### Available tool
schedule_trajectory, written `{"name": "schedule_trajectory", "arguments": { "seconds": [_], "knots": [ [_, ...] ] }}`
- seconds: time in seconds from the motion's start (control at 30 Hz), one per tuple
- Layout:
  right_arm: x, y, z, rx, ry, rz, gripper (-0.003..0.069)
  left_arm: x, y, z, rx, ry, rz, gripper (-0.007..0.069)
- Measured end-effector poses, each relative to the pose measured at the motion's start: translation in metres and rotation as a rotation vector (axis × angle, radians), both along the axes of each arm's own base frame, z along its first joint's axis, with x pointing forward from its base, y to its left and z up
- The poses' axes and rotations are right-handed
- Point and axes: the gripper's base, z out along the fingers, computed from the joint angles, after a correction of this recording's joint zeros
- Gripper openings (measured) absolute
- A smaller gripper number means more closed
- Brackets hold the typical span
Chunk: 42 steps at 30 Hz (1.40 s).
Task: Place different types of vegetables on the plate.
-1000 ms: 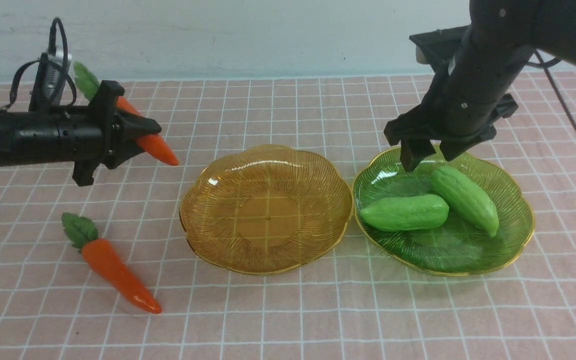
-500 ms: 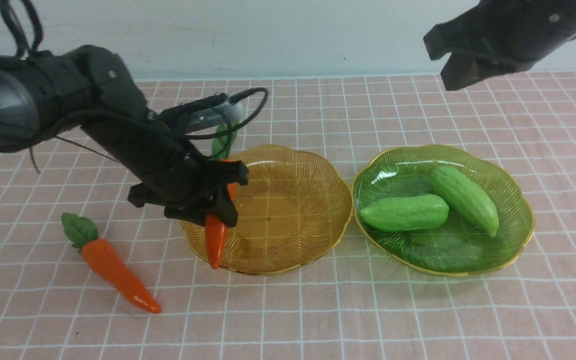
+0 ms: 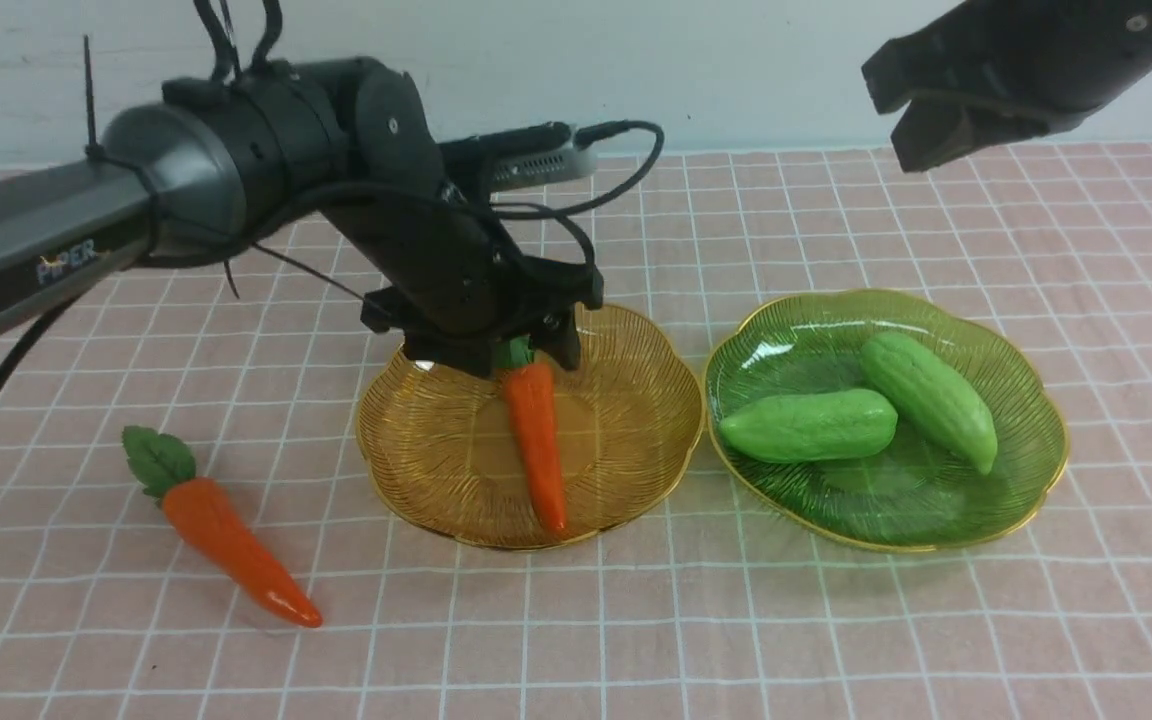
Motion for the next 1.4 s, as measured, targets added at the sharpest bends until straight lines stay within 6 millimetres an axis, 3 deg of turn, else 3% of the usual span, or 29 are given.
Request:
{"name": "schedule_trajectory", "arguments": {
  "seconds": [0.07, 0.17, 0.33, 0.53, 0.6, 0.9, 1.07, 1.2, 1.3, 1.4],
  "knots": [
    [-0.001, 0.0, -0.008, -0.011, 0.027, 0.0, -0.0015, -0.015, 0.007, -0.019, 0.017, 0.076, 0.053, 0.0006],
    [-0.002, 0.0, -0.021, -0.018, 0.069, 0.001, -0.0015, -0.035, 0.014, -0.072, 0.061, 0.261, 0.138, 0.0022],
    [-0.003, 0.001, -0.026, -0.014, 0.09, 0.008, -0.0015, -0.042, 0.015, -0.123, 0.059, 0.396, 0.203, 0.0092],
    [-0.004, 0.002, -0.027, -0.006, 0.096, 0.012, -0.0015, -0.029, 0.025, -0.155, -0.01, 0.449, 0.299, 0.0257],
    [-0.004, 0.002, -0.027, -0.004, 0.097, 0.012, -0.0015, -0.022, 0.031, -0.164, -0.031, 0.431, 0.329, 0.0348],
    [-0.005, 0.004, -0.028, 0.019, 0.11, 0.014, -0.0015, -0.003, 0.039, -0.189, -0.094, 0.375, 0.456, 0.0574],
    [-0.006, 0.005, -0.027, 0.038, 0.117, 0.016, -0.0015, 0.006, 0.038, -0.205, -0.102, 0.345, 0.468, 0.0583],
    [-0.006, 0.006, -0.027, 0.047, 0.121, 0.016, -0.0015, 0.007, 0.039, -0.209, -0.095, 0.348, 0.47, 0.0547],
    [-0.006, 0.006, -0.027, 0.053, 0.123, 0.017, -0.0015, 0.007, 0.039, -0.209, -0.085, 0.345, 0.462, 0.0476],
    [-0.006, 0.007, -0.027, 0.054, 0.124, 0.017, -0.0015, 0.009, 0.041, -0.208, -0.054, 0.34, 0.406, 0.0356]
  ]
}}
